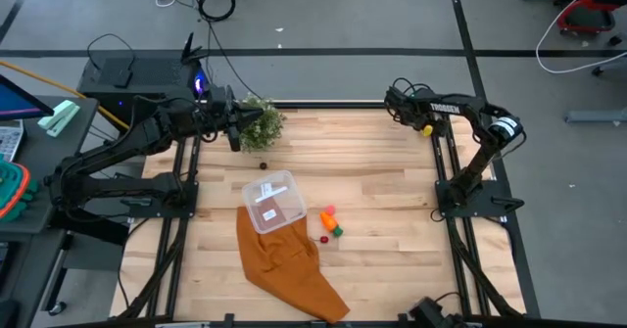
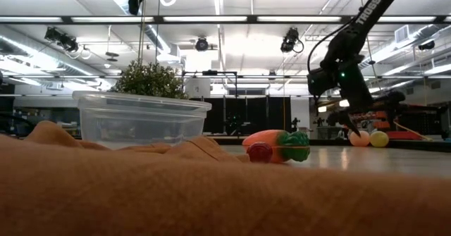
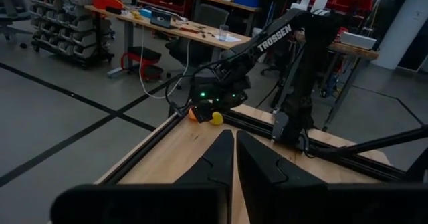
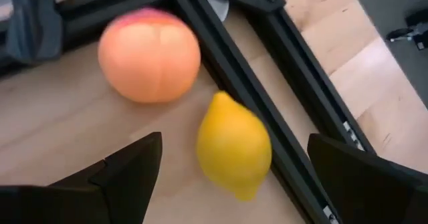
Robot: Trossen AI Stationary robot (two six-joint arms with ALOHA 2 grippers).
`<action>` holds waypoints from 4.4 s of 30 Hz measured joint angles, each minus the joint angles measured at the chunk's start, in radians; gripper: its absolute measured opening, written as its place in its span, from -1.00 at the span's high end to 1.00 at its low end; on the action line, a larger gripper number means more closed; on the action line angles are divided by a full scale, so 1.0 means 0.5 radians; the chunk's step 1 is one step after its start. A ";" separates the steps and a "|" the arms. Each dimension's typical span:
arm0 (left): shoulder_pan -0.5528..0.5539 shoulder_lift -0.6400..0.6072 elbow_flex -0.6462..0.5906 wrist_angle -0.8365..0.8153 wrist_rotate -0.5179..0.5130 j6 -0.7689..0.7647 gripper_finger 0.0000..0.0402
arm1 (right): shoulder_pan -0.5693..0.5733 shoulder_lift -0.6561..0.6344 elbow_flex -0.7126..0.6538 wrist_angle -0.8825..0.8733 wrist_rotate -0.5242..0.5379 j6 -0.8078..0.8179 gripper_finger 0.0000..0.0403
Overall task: Pick and placing Produce into tupperware
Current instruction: Put the yellow lemon into the bin
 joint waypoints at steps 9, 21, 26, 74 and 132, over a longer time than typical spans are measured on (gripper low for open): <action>-0.001 0.000 0.000 -0.056 0.000 0.011 0.83 | -0.031 0.003 -0.188 0.119 -0.140 -0.007 -0.71; -0.001 0.000 0.000 -0.059 -0.001 0.011 0.86 | -0.030 0.003 -0.198 0.176 -0.100 -0.050 -0.63; -0.001 0.000 0.000 -0.058 -0.001 0.010 0.84 | -0.012 0.003 -0.198 0.173 -0.043 0.040 -0.55; -0.001 0.000 0.000 -0.107 -0.001 -0.007 0.90 | 0.023 -0.005 -0.170 0.291 -0.040 -0.012 0.32; -0.549 0.000 0.000 -0.114 -0.183 -0.596 0.78 | 1.943 -1.174 -0.170 1.585 -0.635 -0.231 0.28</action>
